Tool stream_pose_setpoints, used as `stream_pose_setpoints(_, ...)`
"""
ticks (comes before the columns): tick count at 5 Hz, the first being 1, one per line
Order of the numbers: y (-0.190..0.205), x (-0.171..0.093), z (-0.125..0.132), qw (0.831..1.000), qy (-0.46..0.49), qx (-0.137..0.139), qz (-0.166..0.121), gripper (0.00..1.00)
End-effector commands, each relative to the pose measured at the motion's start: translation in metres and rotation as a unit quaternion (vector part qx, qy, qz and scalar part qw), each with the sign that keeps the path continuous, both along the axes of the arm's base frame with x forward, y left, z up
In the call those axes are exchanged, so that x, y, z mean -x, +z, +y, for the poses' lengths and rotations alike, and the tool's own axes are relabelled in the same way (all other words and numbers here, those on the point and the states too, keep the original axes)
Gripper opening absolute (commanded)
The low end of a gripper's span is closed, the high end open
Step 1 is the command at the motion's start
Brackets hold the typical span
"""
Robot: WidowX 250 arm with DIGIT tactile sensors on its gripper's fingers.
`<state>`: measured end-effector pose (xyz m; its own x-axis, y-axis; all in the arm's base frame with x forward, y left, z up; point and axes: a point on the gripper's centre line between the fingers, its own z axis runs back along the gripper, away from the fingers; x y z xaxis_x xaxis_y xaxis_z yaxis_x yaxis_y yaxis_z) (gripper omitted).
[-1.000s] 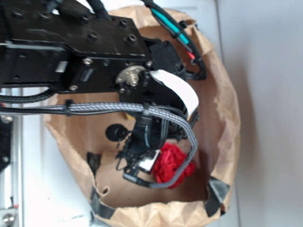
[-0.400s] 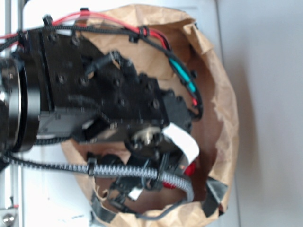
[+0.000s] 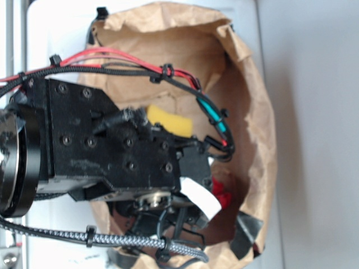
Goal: Grab the red paper.
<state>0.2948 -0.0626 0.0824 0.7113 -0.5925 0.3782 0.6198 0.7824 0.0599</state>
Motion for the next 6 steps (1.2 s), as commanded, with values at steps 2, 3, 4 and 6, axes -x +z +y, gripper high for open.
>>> stream_pose_setpoints(2,-0.003,-0.033,-0.021,1.000,0.012,-0.004,-0.018,1.00)
stream_pose_setpoints(3,-0.005,-0.041,-0.026,1.000,0.017,0.002,-0.015,1.00)
stream_pose_setpoints(4,-0.008,-0.036,-0.025,1.000,0.025,-0.001,-0.014,1.00)
stream_pose_setpoints(6,-0.004,-0.037,-0.016,0.998,0.046,0.009,-0.034,0.00)
